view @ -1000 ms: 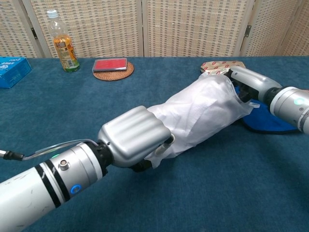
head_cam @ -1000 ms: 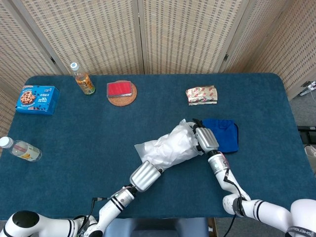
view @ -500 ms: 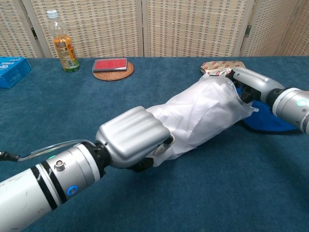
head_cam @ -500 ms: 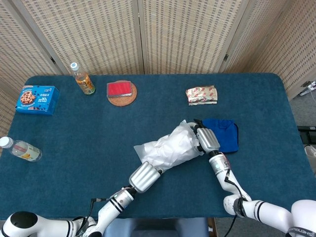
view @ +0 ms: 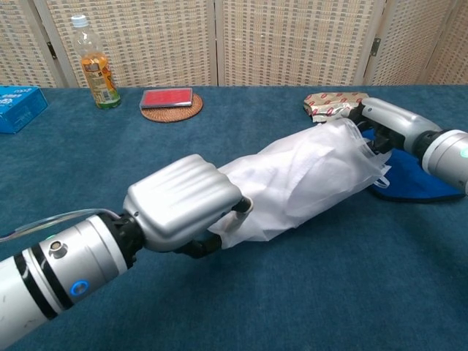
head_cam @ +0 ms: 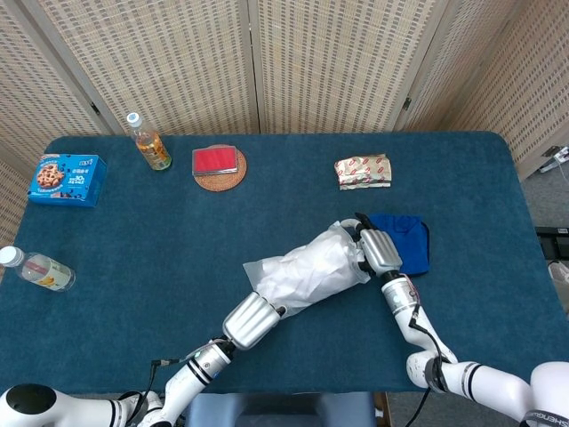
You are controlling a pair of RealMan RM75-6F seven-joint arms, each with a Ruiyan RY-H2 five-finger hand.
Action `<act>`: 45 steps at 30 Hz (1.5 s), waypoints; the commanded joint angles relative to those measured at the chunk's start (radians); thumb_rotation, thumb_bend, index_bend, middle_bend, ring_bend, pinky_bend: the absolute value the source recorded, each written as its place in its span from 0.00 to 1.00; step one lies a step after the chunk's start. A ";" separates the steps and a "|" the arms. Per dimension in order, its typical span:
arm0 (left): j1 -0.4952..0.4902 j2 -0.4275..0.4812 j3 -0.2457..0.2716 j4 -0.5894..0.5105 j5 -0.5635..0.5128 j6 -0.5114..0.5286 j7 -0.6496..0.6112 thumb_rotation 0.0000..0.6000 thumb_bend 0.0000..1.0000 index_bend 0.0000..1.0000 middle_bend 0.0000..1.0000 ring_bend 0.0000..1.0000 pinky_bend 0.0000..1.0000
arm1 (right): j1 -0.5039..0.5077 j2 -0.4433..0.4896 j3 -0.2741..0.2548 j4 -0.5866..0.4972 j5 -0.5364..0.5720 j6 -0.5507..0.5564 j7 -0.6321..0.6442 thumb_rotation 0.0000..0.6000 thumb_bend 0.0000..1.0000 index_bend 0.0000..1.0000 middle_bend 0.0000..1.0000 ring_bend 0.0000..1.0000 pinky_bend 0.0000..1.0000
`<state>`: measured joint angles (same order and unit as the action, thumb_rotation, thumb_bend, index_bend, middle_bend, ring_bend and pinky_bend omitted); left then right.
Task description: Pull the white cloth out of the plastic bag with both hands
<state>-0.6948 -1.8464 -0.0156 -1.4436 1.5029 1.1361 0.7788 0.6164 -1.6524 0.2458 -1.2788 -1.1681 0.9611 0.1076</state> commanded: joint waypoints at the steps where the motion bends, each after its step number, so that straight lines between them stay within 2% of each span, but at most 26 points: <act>1: 0.007 0.006 0.002 -0.001 0.002 0.005 -0.008 1.00 0.45 0.73 1.00 0.92 1.00 | -0.001 0.001 0.002 0.002 0.007 0.001 -0.007 1.00 0.54 0.84 0.24 0.03 0.21; 17: 0.062 0.119 -0.014 -0.059 -0.007 0.056 -0.026 1.00 0.45 0.73 1.00 0.92 1.00 | -0.020 0.064 0.059 -0.034 0.075 0.045 -0.059 1.00 0.55 0.84 0.25 0.03 0.21; 29: 0.090 0.183 -0.010 -0.044 0.009 0.075 -0.102 1.00 0.45 0.73 1.00 0.91 1.00 | -0.024 0.150 0.114 -0.116 0.104 0.085 -0.086 1.00 0.55 0.84 0.25 0.04 0.21; 45: 0.129 0.230 -0.014 -0.027 0.015 0.104 -0.152 1.00 0.45 0.72 1.00 0.91 1.00 | -0.047 0.223 0.143 -0.179 0.135 0.131 -0.087 1.00 0.55 0.84 0.26 0.04 0.21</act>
<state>-0.5674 -1.6170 -0.0291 -1.4709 1.5186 1.2393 0.6276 0.5703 -1.4307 0.3874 -1.4564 -1.0333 1.0912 0.0193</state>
